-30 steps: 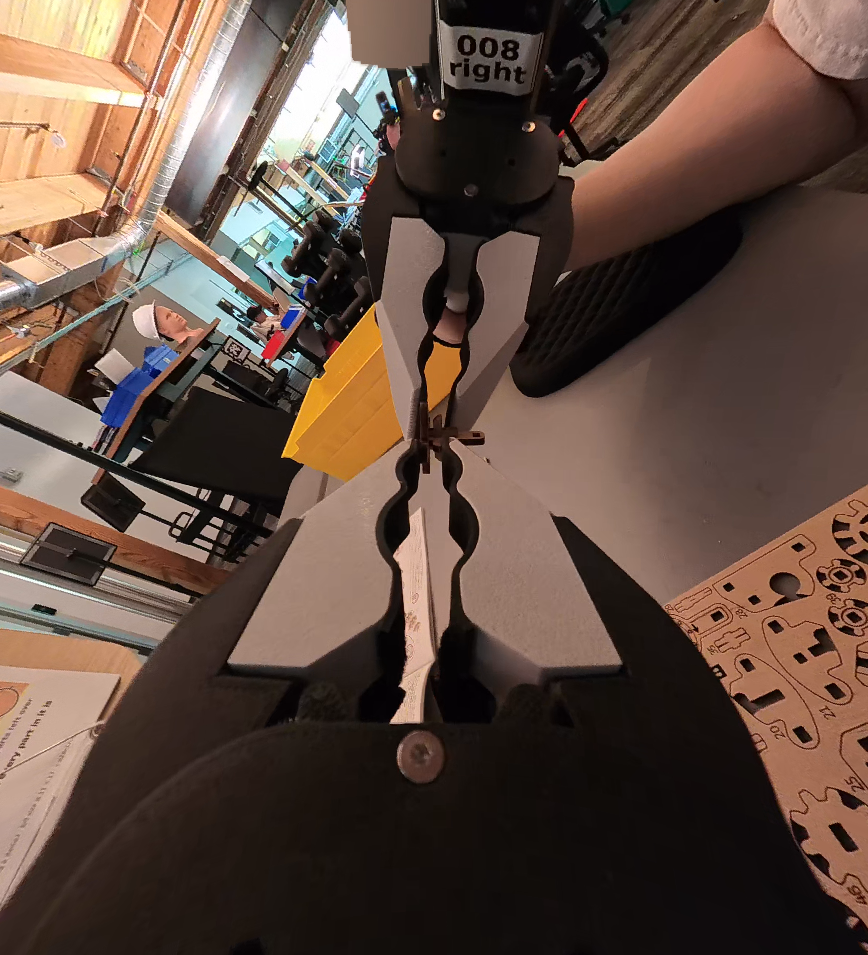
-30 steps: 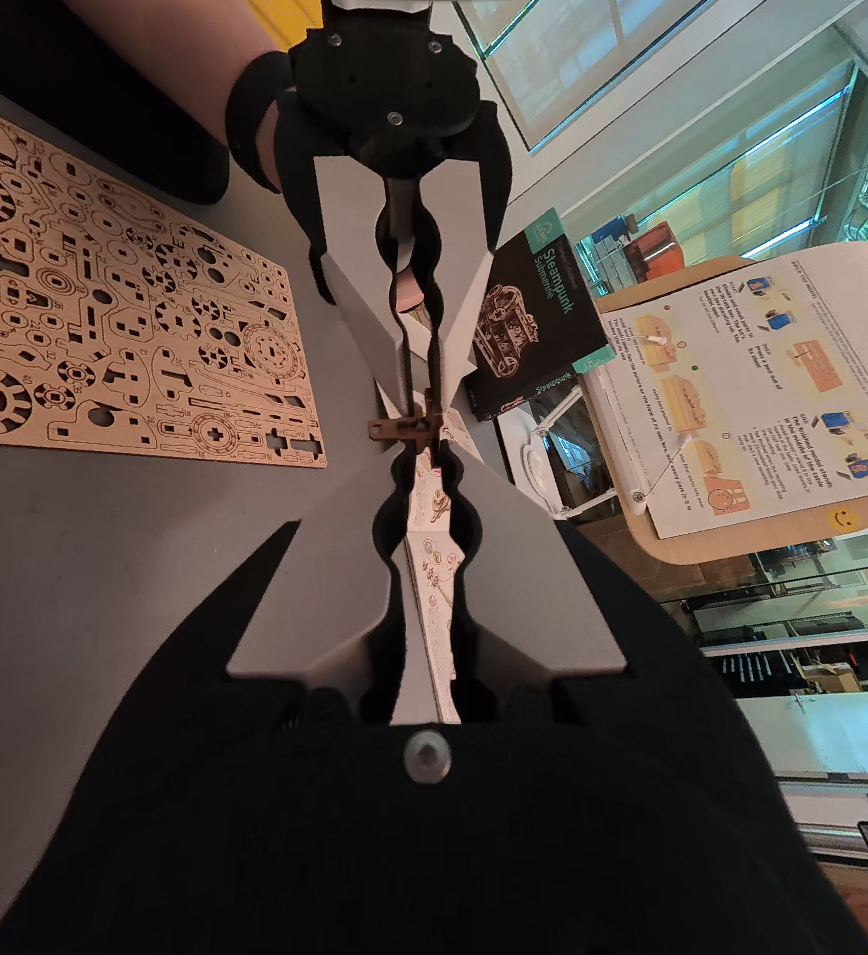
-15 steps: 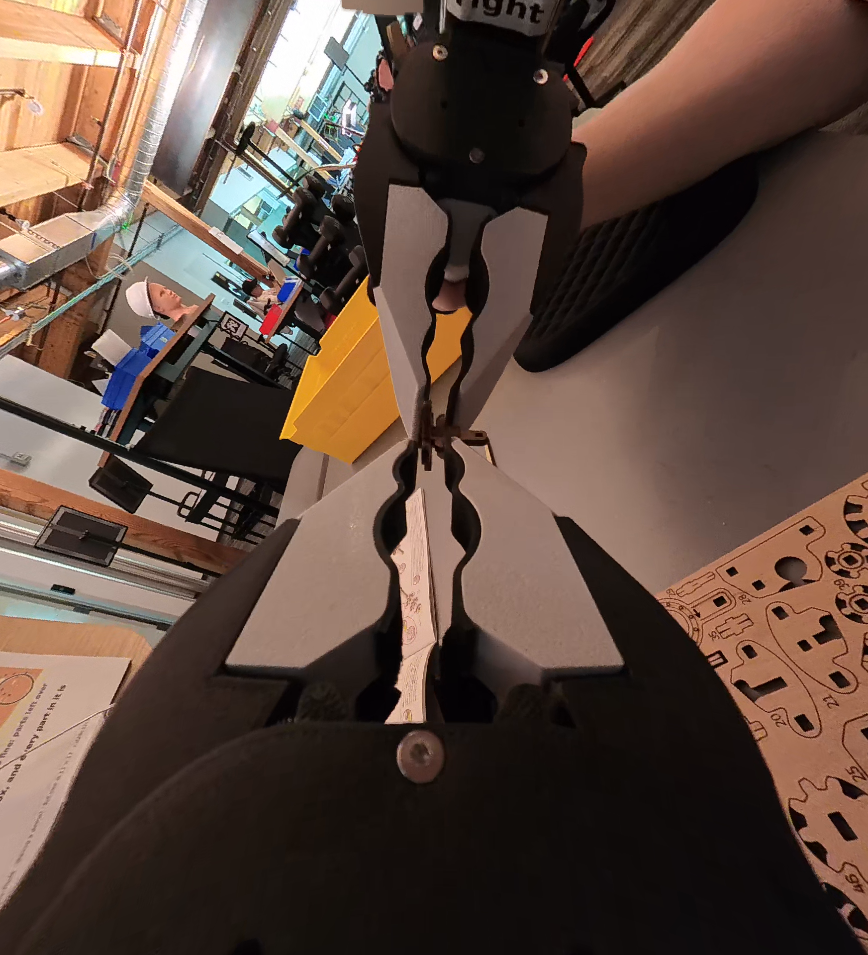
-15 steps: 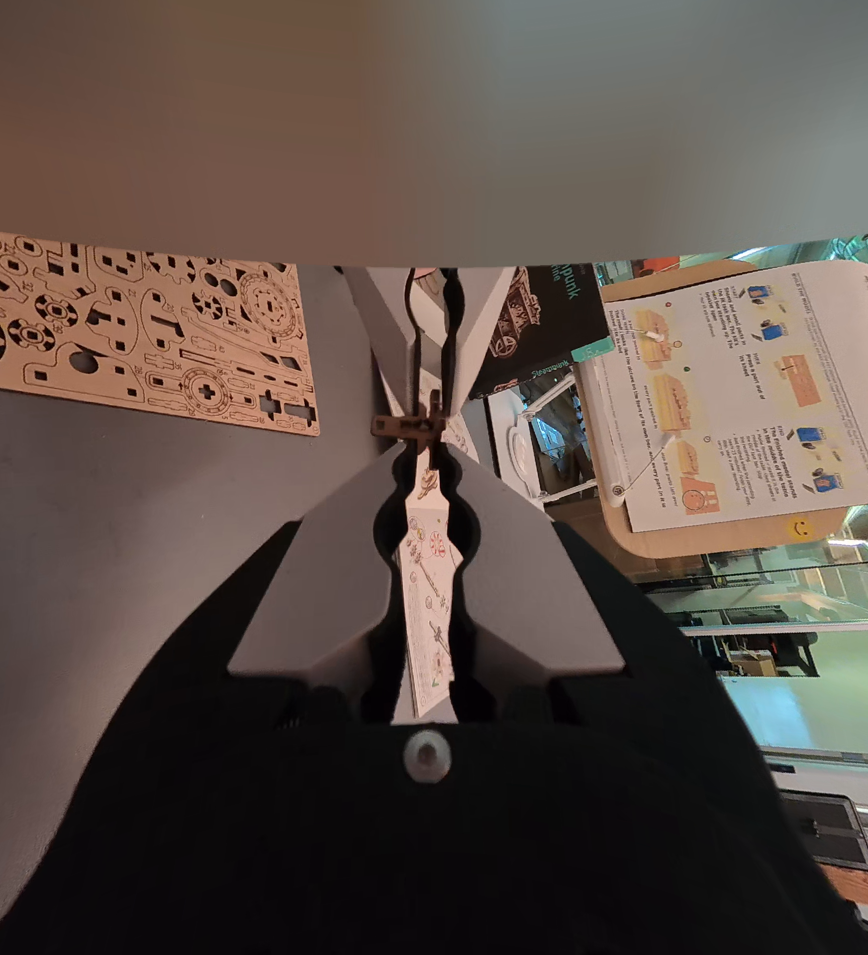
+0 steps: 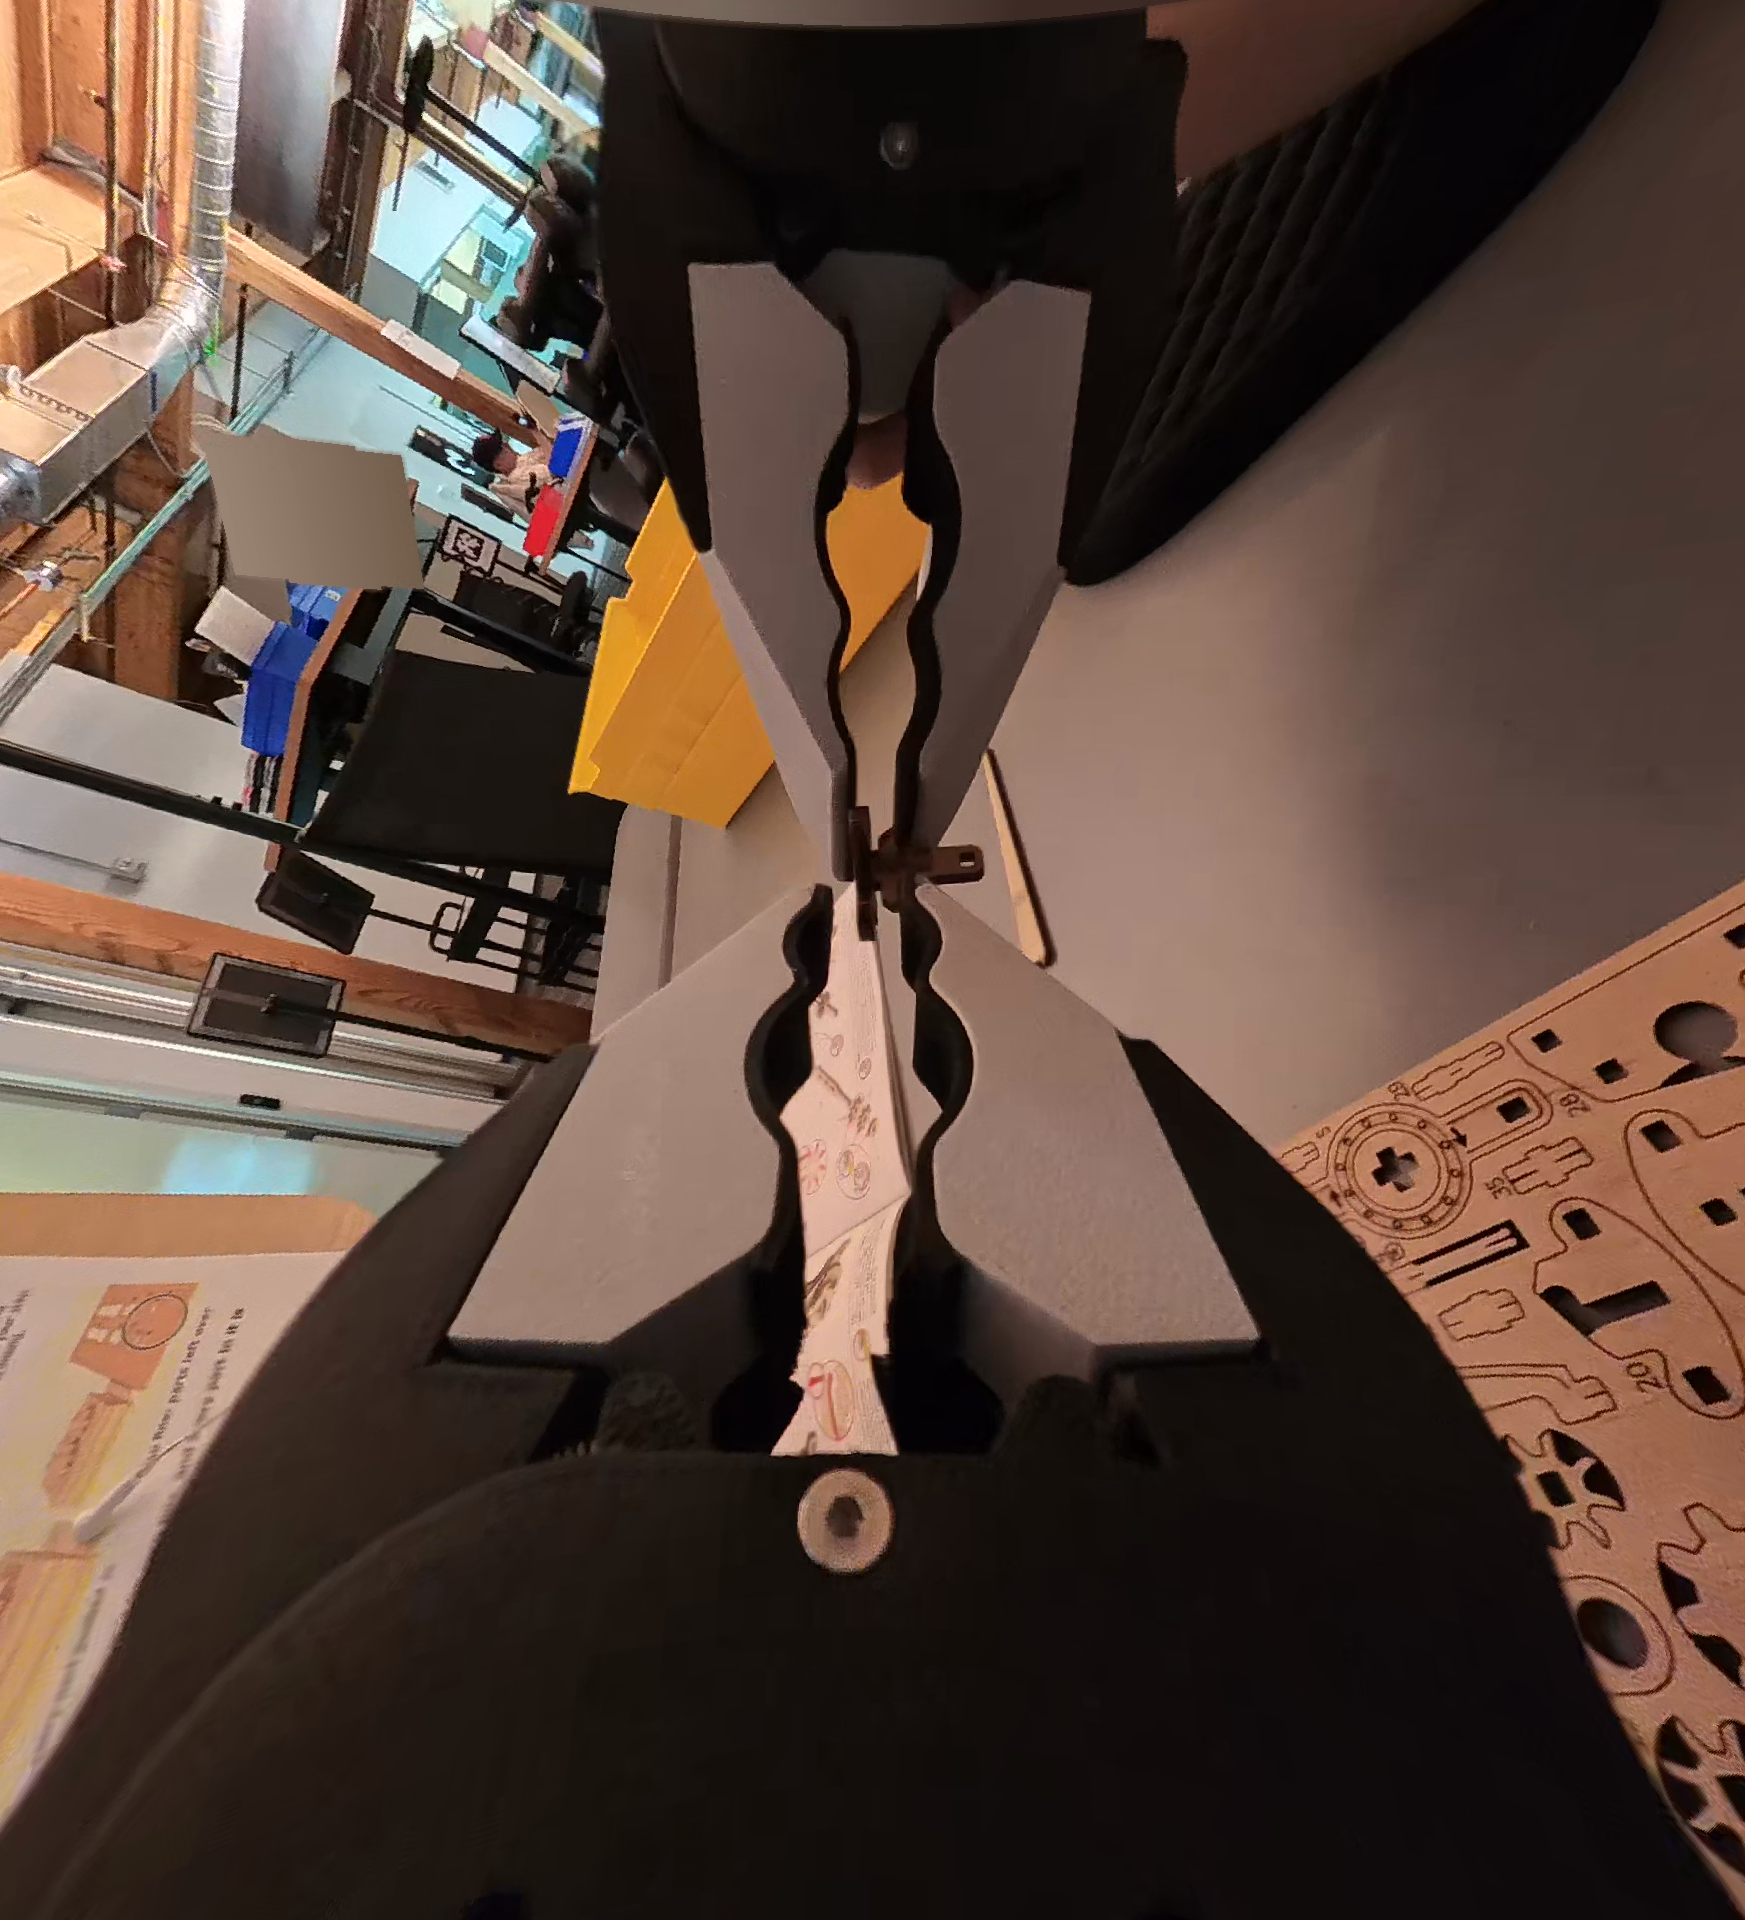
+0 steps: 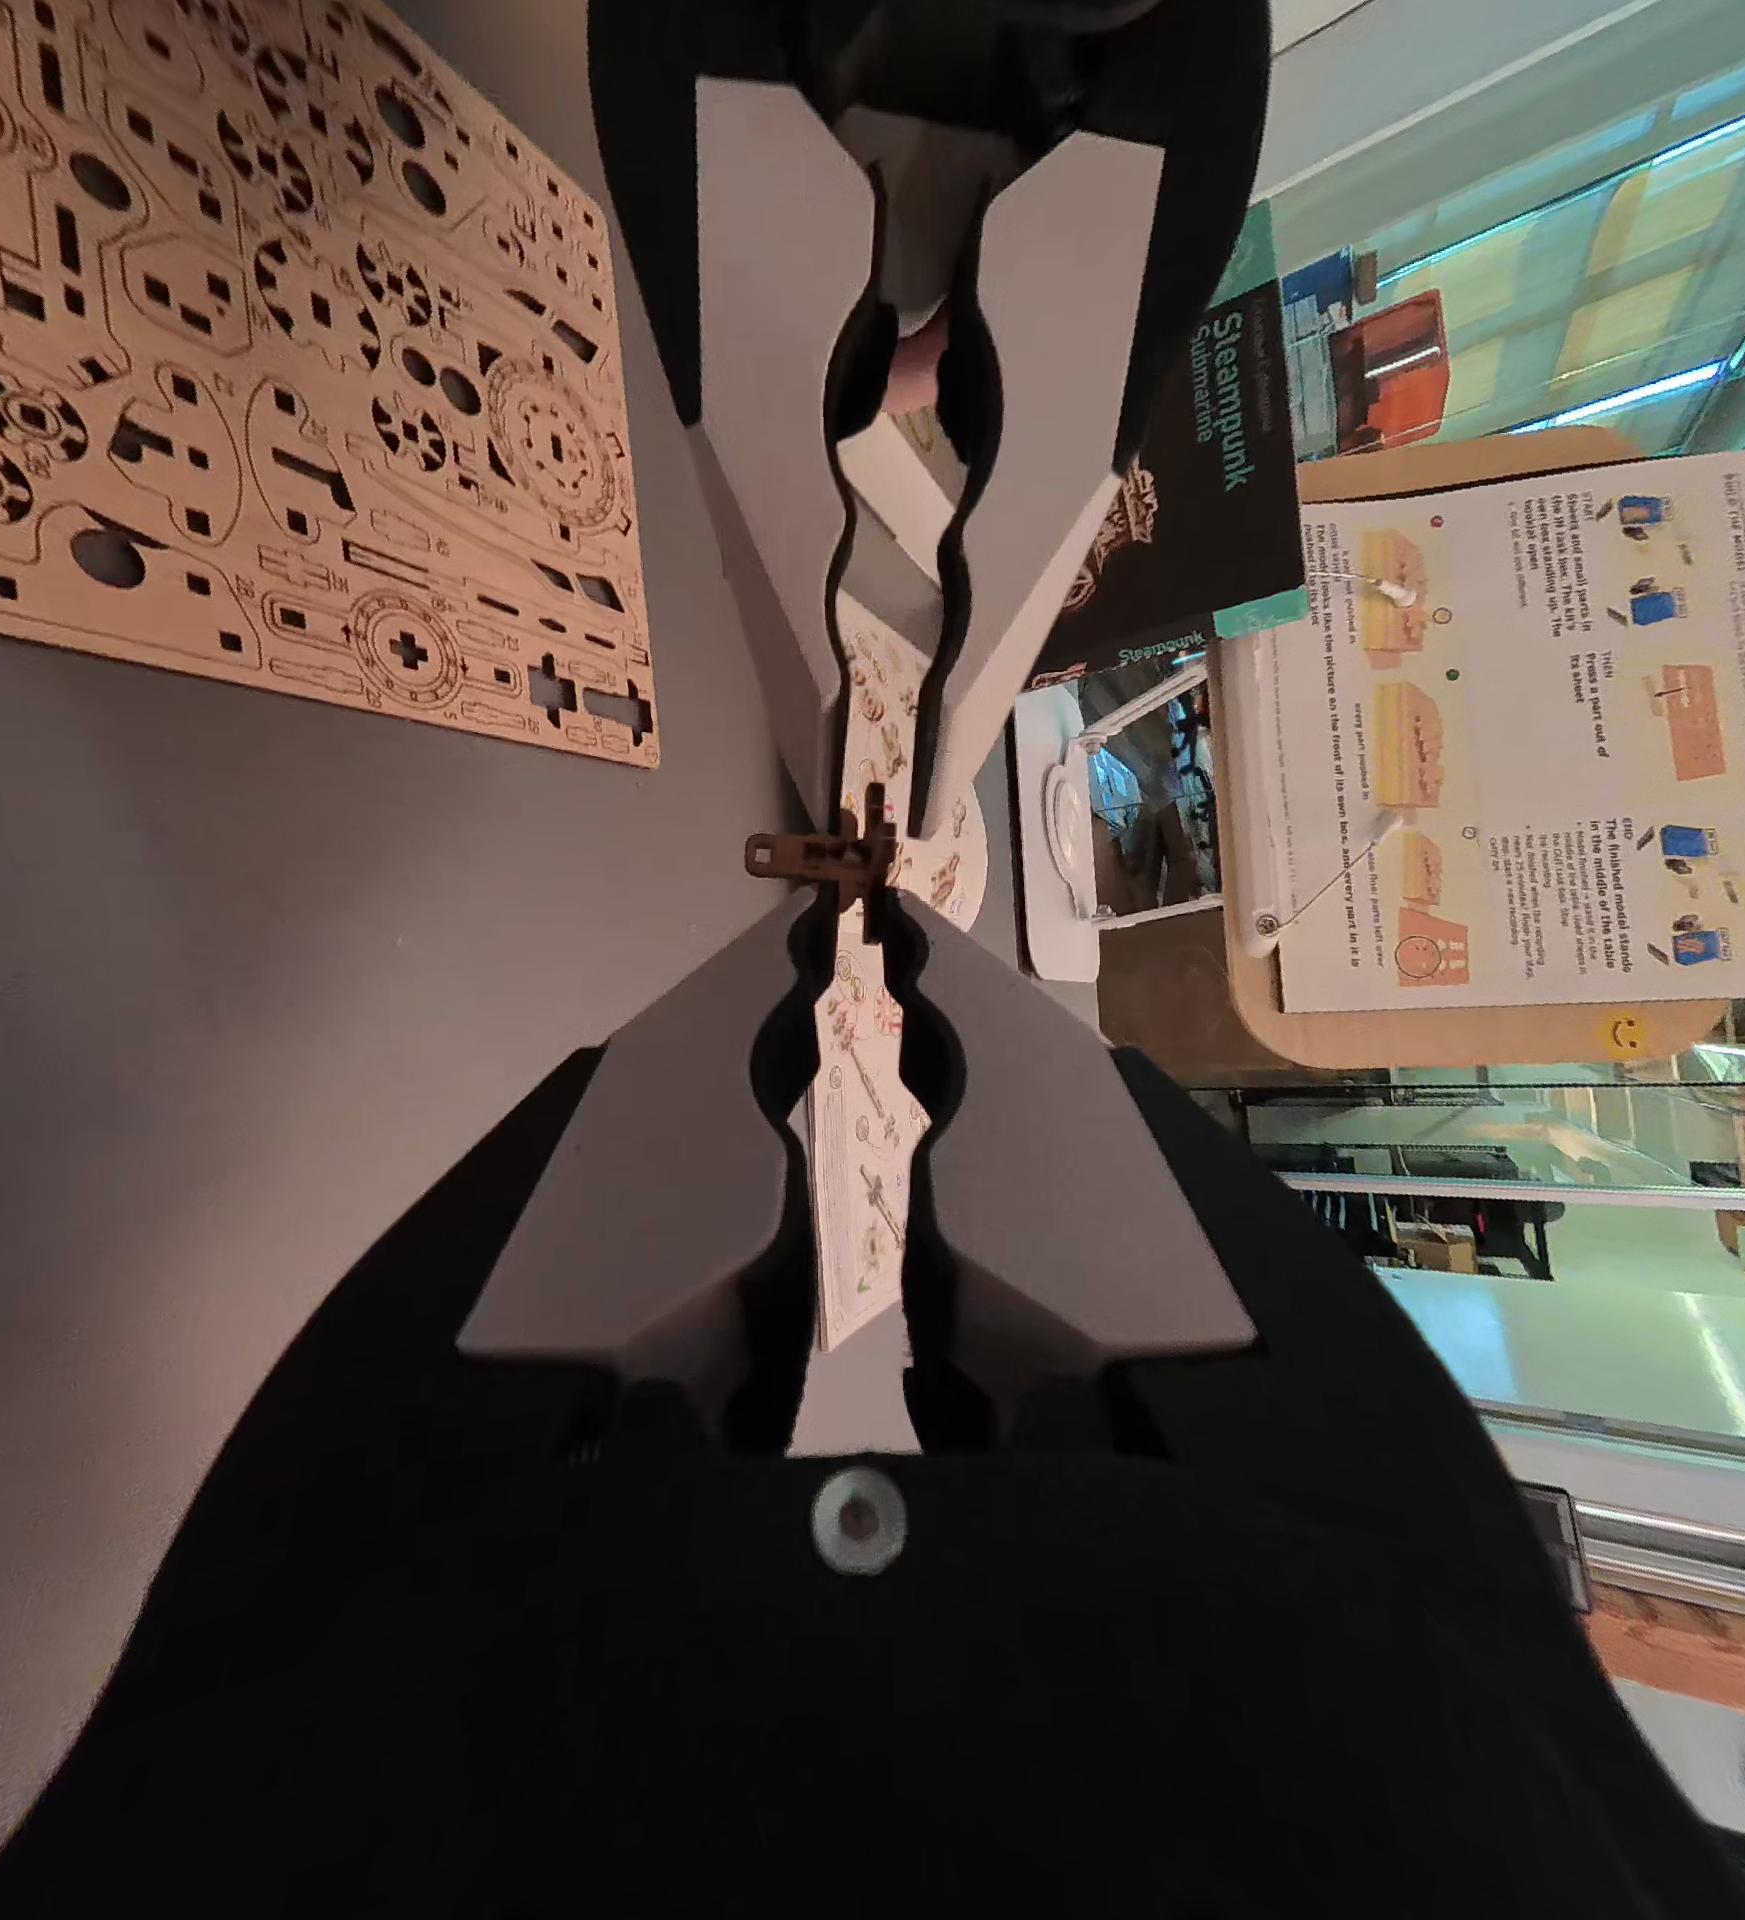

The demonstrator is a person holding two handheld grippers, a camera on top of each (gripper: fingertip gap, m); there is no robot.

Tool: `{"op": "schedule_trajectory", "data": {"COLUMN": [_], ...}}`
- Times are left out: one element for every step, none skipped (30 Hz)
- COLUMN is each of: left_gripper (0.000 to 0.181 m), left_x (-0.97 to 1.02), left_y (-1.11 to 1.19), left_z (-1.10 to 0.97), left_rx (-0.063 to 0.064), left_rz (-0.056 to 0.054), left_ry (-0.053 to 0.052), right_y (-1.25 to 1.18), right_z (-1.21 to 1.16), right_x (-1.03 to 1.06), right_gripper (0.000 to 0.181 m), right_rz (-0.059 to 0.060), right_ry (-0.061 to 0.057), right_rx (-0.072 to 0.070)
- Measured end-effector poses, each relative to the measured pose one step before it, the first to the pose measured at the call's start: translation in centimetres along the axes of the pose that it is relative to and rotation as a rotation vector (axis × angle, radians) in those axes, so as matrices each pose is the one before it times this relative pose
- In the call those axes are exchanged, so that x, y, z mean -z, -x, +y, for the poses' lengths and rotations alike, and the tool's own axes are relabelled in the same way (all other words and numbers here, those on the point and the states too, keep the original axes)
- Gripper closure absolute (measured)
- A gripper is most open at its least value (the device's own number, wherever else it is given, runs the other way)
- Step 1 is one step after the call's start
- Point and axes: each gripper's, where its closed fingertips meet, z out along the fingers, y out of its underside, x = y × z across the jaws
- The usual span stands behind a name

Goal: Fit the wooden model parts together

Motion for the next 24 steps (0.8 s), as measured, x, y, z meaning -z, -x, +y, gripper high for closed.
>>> {"op": "schedule_trajectory", "data": {"left_gripper": [0.173, 0.175, 0.175, 0.175, 0.175, 0.175, 0.175, 0.176, 0.175, 0.176, 0.176, 0.176, 0.176, 0.176, 0.176, 0.176, 0.176, 0.176, 0.175, 0.175, 0.174, 0.173, 0.173, 0.173], "left_x": [-0.057, -0.046, -0.038, -0.001, -0.015, -0.039, -0.046, -0.078, -0.11, -0.11, -0.058, -0.038, -0.069, -0.072, -0.058, -0.049, -0.052, -0.049, -0.067, -0.08, -0.063, -0.039, -0.025, -0.023], "left_y": [-0.083, -0.075, -0.018, 0.059, 0.046, 0.003, -0.04, -0.096, -0.177, -0.17, -0.108, -0.042, -0.008, 0.044, 0.025, 0.012, -0.009, -0.034, 0.014, 0.002, -0.02, 0.019, -0.003, -0.032], "left_z": [0.109, 0.056, 0.063, 0.06, 0.073, 0.083, 0.101, 0.165, 0.221, 0.178, 0.059, 0.036, 0.095, 0.094, 0.059, 0.079, 0.087, 0.07, 0.119, 0.165, 0.13, 0.086, 0.066, 0.03], "left_rx": [-0.0174, -0.0147, -0.013, -0.0088, 0.0, 0.0038, -0.002, -0.0104, -0.0165, -0.019, -0.0181, -0.0128, -0.0007, 0.0072, 0.0039, -0.0011, -0.0026, -0.003, -0.0044, -0.0049, -0.0048, -0.0054, -0.0045, -0.0026], "left_rz": [-0.0033, -0.0022, -0.0043, -0.0063, -0.0014, 0.002, 0.0019, 0.0024, 0.0033, 0.001, -0.0042, -0.0044, -0.0016, -0.0024, -0.003, -0.0025, -0.0007, -0.0001, -0.0028, -0.0022, -0.0009, -0.0029, -0.001, 0.0012], "left_ry": [0.0091, 0.0069, 0.0068, 0.0054, 0.0056, 0.0067, 0.0074, 0.0122, 0.0173, 0.0154, 0.0077, 0.0043, 0.0057, 0.0042, 0.0032, 0.0072, 0.0104, 0.0104, 0.012, 0.0149, 0.0129, 0.0098, 0.0096, 0.0076], "right_y": [0.017, -0.041, -0.037, -0.068, -0.026, 0.018, 0.042, 0.074, 0.158, 0.176, 0.083, 0.054, 0.025, -0.04, -0.012, 0.015, 0.021, 0.035, -0.021, 0.044, 0.058, 0.012, 0.05, 0.028], "right_z": [0.095, 0.064, 0.053, 0.042, 0.044, 0.057, 0.033, 0.025, -0.067, -0.12, -0.009, 0.096, 0.093, 0.096, 0.084, 0.119, 0.129, 0.067, 0.092, 0.024, -0.001, 0.066, 0.051, 0.022], "right_x": [-0.071, -0.022, 0.016, 0.006, -0.018, -0.044, -0.033, -0.054, -0.051, -0.073, -0.078, -0.062, -0.059, -0.048, -0.039, -0.09, -0.091, -0.076, -0.077, -0.066, -0.077, -0.056, -0.06, -0.044], "right_gripper": [0.174, 0.174, 0.174, 0.174, 0.174, 0.174, 0.174, 0.175, 0.175, 0.175, 0.175, 0.175, 0.175, 0.175, 0.175, 0.174, 0.174, 0.174, 0.174, 0.174, 0.174, 0.174, 0.174, 0.175], "right_rz": [0.0001, 0.0001, -0.0007, 0.0025, 0.0006, 0.0016, 0.002, 0.001, -0.0044, -0.0057, -0.0011, -0.0033, -0.0054, -0.0013, 0.0009, 0.0014, 0.0025, 0.0048, 0.0068, -0.0003, -0.0021, 0.0003, -0.0031, -0.001], "right_ry": [0.0065, 0.0024, 0.001, 0.0011, 0.0034, 0.0054, 0.0052, 0.0063, 0.0022, -0.0005, 0.0057, 0.0072, 0.0051, 0.0054, 0.0059, 0.012, 0.0159, 0.0105, 0.012, 0.0069, 0.0055, 0.0083, 0.0077, 0.0062], "right_rx": [0.0, -0.0066, -0.0034, -0.0019, -0.0016, 0.0036, 0.0096, 0.0097, 0.009, 0.0027, 0.0008, 0.0002, -0.0116, -0.0098, 0.0011, 0.0027, 0.0032, 0.0108, 0.0085, 0.0015, -0.0034, -0.0027, -0.0043, -0.0032]}}
